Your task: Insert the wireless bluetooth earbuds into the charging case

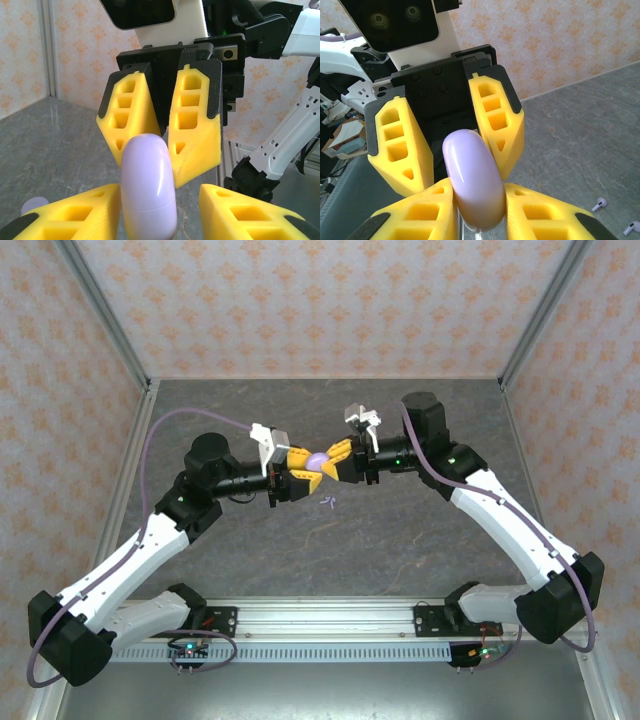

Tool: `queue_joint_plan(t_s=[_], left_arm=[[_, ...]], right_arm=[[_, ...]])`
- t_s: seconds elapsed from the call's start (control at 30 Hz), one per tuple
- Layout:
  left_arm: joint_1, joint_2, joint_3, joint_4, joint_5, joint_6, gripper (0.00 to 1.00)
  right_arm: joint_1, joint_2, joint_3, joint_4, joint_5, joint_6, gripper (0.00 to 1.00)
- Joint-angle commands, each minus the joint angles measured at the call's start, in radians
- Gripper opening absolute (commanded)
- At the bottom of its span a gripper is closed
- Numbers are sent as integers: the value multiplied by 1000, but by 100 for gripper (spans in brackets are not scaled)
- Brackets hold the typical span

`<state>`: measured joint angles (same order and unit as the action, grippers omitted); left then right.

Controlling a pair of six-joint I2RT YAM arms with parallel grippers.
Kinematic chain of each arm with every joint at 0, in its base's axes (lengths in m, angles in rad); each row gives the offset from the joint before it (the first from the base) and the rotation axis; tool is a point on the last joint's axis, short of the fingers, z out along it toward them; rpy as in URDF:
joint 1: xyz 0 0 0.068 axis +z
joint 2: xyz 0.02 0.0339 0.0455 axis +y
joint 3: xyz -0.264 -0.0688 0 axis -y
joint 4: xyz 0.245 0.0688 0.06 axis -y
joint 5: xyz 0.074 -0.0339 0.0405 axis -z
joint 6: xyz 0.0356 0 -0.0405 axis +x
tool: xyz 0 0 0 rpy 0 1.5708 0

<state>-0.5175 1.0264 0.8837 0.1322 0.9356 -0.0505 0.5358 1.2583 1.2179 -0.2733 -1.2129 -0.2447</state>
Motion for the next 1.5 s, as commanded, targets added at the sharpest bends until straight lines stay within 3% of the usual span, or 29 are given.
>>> queue_joint_plan(t_s=[0.0, 0.37, 0.5, 0.87, 1.47], left_arm=[[-11, 8, 34, -7, 25, 20, 44], [-13, 11, 45, -32, 31, 37, 24], [-13, 9, 49, -38, 29, 41, 17], [-16, 15, 57, -45, 34, 49, 15], [-21, 20, 77, -89, 38, 78, 13]], right_arm=[[-3, -26, 29, 21, -30, -11, 25], [-2, -28, 26, 14, -19, -14, 25], [-3, -32, 29, -7, 12, -25, 34], [-11, -41, 30, 25, 142, 8, 71], [-49, 13, 100, 33, 214, 73, 78]])
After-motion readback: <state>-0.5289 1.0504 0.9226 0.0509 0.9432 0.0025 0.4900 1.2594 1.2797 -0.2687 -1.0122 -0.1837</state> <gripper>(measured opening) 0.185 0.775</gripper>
